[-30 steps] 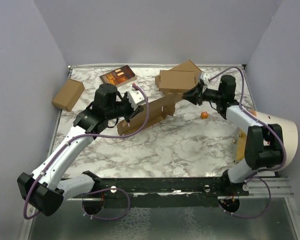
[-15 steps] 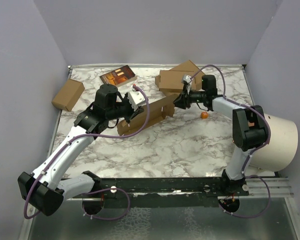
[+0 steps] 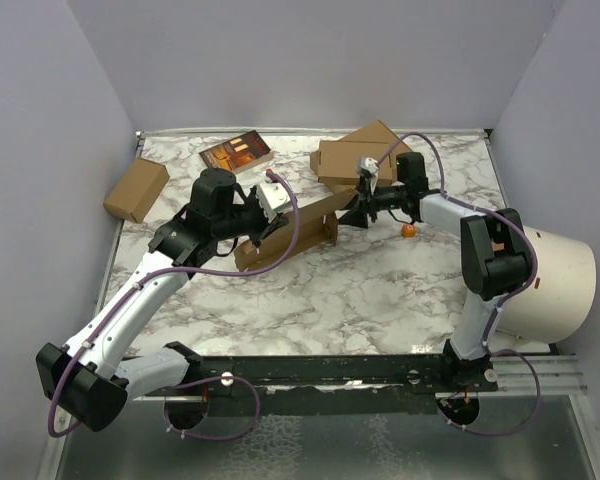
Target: Fold the paper box
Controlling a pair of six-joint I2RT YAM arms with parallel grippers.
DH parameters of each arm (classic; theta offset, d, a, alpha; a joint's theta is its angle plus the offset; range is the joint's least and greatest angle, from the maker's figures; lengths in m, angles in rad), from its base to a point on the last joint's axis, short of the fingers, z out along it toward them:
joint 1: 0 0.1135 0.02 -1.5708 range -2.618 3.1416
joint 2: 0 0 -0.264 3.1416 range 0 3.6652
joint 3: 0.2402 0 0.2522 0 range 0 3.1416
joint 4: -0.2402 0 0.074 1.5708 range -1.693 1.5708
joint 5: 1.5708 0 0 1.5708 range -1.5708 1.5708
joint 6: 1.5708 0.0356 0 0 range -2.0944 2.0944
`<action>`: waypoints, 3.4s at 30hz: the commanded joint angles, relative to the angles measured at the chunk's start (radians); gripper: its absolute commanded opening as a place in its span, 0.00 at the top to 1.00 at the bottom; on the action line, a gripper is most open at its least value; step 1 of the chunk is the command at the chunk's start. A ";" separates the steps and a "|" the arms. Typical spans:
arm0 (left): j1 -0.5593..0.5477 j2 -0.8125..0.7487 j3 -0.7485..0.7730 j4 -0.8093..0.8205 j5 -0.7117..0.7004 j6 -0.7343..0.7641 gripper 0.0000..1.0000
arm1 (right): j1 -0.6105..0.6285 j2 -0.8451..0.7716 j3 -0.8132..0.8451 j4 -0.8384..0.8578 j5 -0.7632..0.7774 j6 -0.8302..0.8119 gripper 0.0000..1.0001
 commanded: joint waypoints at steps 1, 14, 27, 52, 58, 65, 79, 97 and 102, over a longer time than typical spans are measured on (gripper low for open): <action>-0.008 0.007 -0.020 -0.024 0.038 -0.017 1.00 | 0.011 0.026 -0.003 0.035 -0.071 0.014 0.49; -0.008 0.003 -0.037 -0.005 0.061 -0.024 1.00 | 0.051 0.039 -0.103 0.290 -0.070 0.149 0.52; -0.006 0.002 -0.047 0.009 0.084 -0.035 1.00 | 0.058 0.067 -0.202 0.614 -0.050 0.327 0.58; 0.038 -0.005 -0.056 0.026 0.088 -0.055 1.00 | 0.048 0.064 -0.038 0.083 -0.318 -0.051 0.39; 0.041 -0.006 -0.058 0.028 0.102 -0.056 1.00 | -0.012 0.063 0.049 -0.151 -0.321 -0.196 0.29; 0.042 -0.007 -0.058 0.029 0.112 -0.057 1.00 | -0.055 0.066 0.132 -0.429 -0.313 -0.454 0.27; 0.043 0.005 -0.050 0.027 0.125 -0.059 1.00 | -0.167 -0.011 0.207 -0.627 -0.318 -0.631 0.31; 0.043 0.018 -0.040 0.027 0.134 -0.061 1.00 | -0.072 0.013 0.007 0.025 0.005 -0.036 0.79; 0.043 0.023 -0.044 0.035 0.141 -0.063 1.00 | -0.053 0.011 -0.026 0.030 -0.058 -0.082 0.63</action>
